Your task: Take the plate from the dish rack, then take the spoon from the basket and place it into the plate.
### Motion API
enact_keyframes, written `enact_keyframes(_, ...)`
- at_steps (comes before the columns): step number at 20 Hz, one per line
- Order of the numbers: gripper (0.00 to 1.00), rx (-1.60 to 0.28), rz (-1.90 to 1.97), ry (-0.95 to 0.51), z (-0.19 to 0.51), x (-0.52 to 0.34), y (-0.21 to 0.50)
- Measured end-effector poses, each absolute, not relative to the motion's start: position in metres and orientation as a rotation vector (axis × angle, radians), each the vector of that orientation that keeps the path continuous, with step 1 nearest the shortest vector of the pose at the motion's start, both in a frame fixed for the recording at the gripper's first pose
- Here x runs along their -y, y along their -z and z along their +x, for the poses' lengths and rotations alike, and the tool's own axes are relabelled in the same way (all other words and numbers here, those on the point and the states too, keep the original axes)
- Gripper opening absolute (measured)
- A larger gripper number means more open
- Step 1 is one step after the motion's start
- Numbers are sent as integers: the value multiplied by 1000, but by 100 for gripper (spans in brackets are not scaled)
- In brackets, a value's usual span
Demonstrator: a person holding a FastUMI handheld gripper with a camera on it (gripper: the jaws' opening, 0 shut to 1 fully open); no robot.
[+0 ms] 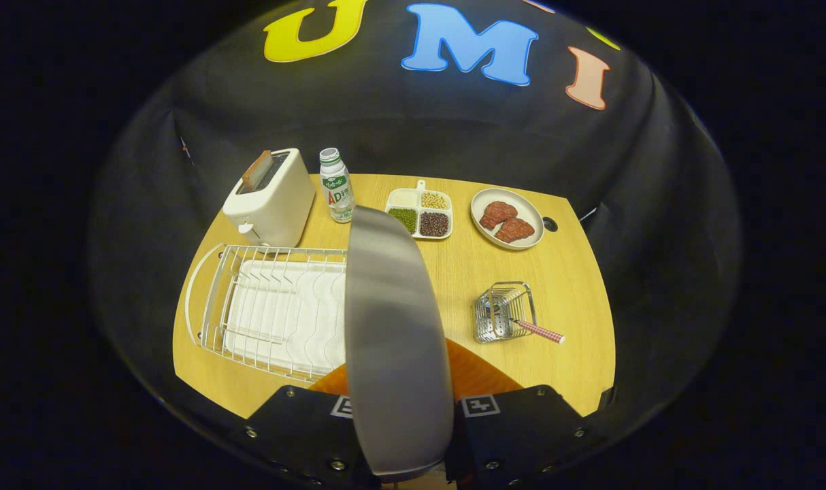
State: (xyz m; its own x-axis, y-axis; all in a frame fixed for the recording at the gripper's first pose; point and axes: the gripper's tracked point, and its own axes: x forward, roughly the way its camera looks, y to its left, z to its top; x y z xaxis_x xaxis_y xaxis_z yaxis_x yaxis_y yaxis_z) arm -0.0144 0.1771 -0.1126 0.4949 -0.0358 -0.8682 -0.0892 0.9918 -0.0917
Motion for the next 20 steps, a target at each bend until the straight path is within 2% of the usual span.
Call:
enact_keyframes(4, 36, -1043, -84, -101, -49, -141, 99)
enact_keyframes(10, 36, -1051, -46, -104, -92, -70, 113)
enact_keyframes(15, 37, -1112, 62, -167, -122, -45, 166)
enact_keyframes(20, 37, -1257, 195, -173, -147, -48, 230)
